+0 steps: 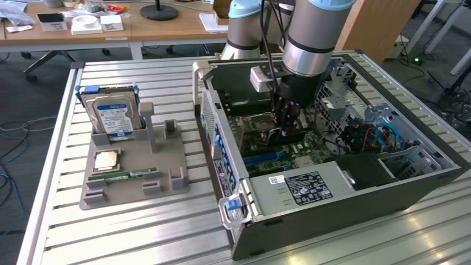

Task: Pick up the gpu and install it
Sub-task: 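Insert the gpu into the slot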

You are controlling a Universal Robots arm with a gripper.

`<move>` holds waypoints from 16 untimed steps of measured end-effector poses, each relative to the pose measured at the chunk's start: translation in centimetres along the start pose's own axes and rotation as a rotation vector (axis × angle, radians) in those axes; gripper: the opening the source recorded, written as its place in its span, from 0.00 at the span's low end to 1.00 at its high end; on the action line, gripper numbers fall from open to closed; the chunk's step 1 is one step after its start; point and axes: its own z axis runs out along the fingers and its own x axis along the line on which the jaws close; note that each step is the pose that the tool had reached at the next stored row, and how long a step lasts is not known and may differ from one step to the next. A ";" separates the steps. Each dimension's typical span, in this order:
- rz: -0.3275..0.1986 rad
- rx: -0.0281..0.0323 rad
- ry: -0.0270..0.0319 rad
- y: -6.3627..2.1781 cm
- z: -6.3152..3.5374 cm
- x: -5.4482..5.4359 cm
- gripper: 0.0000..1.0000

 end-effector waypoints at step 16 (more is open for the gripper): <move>0.000 0.0000 0.0000 1.04 0.25 0.3 0.26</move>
